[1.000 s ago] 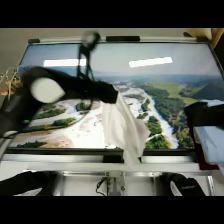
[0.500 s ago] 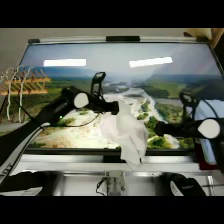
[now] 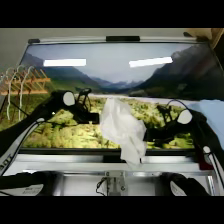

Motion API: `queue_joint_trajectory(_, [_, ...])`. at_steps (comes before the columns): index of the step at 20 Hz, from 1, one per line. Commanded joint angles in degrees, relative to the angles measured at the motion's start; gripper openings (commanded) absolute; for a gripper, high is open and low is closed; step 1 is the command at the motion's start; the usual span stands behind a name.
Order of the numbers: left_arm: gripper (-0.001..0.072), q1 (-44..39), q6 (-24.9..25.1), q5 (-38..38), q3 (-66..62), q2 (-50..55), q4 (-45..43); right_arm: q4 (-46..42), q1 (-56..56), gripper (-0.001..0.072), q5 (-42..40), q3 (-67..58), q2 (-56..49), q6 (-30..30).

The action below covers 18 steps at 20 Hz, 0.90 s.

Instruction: Fold the shirts.

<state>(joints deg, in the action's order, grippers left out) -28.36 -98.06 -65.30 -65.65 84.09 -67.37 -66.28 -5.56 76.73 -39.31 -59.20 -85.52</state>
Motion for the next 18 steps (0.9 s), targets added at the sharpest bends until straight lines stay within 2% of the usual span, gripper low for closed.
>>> queue_joint_trajectory(1, [0.0583,-0.55,2.36,9.81,3.87,2.73,9.40,2.36,0.02,0.0676,-1.92,2.97,-1.70,0.83])
queue_joint_trajectory(3, [0.0578,-1.66,5.86,11.87,3.85,5.14,14.86,3.30,0.02,0.0676,-2.67,5.81,-1.70,0.72])
queue_joint_trajectory(4, [0.0503,-2.23,6.12,12.57,3.82,6.23,16.02,3.30,0.02,0.0674,-3.76,7.10,-1.70,0.24])
queue_joint_trajectory(5, [0.0404,-2.67,6.08,13.05,3.82,6.91,16.04,3.48,-0.04,0.0674,-5.05,8.20,-1.70,-0.02])
queue_joint_trajectory(7, [0.0143,-2.69,6.16,13.27,3.80,7.04,16.00,4.28,-0.90,0.0672,-8.59,10.16,-1.70,-0.87])
queue_joint_trajectory(8, [0.0036,-2.45,7.63,13.18,3.67,6.71,16.02,4.92,-1.99,0.0667,-10.75,10.86,-1.70,-1.60])
queue_joint_trajectory(9, [0.0036,-2.27,9.05,12.96,3.43,6.34,16.02,5.27,-3.80,0.0606,-12.87,11.19,-1.70,-1.97])
queue_joint_trajectory(10, [0.0036,-1.92,9.14,12.57,3.10,5.86,15.93,5.07,-5.81,0.0496,-14.86,11.21,-1.70,-2.49])
queue_joint_trajectory(11, [0.0036,-1.57,9.16,12.17,2.69,5.25,15.76,4.79,-7.17,0.0299,-16.61,11.21,-1.70,-3.41])
queue_joint_trajectory(12, [0.0036,-1.18,9.25,11.89,2.27,4.59,15.65,4.76,-7.93,0.0063,-18.10,11.21,-1.68,-4.74])
queue_joint_trajectory(15, [0.0035,1.64,11.04,8.15,-0.87,0.61,10.47,1.29,-7.15,0.0069,-17.07,7.91,-0.26,-5.44])
queue_joint_trajectory(18, [0.0034,6.32,11.02,-0.70,-10.34,-7.58,-3.67,-11.58,-4.48,0.0069,-10.16,-5.97,6.34,-3.56])
